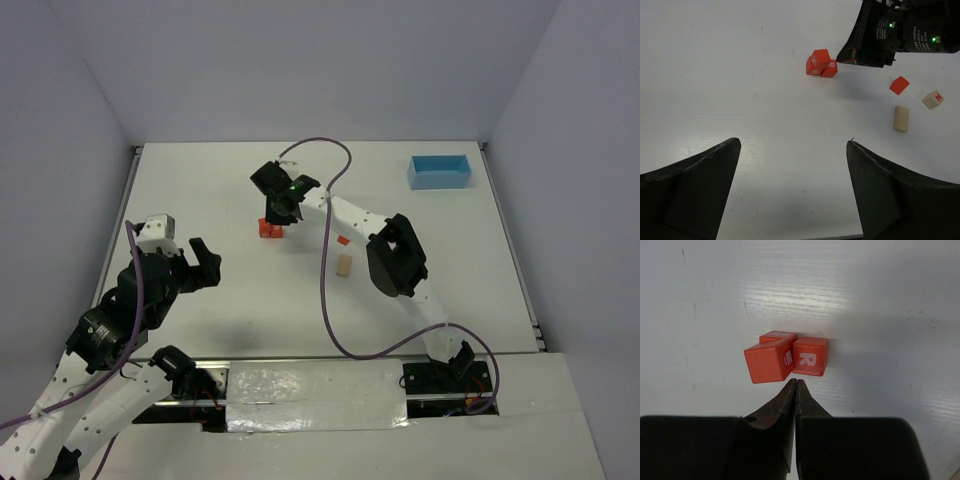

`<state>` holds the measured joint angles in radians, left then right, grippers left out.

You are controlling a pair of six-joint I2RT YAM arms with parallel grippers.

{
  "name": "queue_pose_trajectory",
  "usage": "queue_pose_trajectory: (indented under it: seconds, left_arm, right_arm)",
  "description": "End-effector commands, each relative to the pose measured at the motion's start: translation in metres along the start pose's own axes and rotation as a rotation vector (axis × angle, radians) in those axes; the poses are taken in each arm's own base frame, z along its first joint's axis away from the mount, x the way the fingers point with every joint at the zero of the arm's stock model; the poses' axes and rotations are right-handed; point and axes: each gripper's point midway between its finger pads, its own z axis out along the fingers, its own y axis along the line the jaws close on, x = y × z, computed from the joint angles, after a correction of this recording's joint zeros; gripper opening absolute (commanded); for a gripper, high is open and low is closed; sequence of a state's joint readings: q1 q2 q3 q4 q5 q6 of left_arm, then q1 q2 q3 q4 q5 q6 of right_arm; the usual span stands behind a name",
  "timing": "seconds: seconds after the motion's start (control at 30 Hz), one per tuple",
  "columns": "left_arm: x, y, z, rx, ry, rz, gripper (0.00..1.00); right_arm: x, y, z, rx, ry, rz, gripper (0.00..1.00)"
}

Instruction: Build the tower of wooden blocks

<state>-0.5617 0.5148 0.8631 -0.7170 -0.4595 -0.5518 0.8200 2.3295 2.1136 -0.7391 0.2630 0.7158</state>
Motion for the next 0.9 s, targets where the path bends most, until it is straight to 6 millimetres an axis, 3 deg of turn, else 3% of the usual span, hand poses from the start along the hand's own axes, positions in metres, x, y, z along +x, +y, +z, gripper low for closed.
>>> queue_pose_trajectory:
  seconds: [0.0,0.87]
  left_arm:
    - [-0.0089,-0.0037,0.0005,0.009,-0.031,-0.005,0.99]
    - [-0.0101,-0.003,-0.0013,0.01,-0.039,-0.011,1.0]
  right_arm:
    - [-0.0141,0.0132,-0.0015,-0.046,-0.03,0.013,0.07]
    - [-0.0108,0.0193,0.0083,-0.08,-0.016,0.023,0.09]
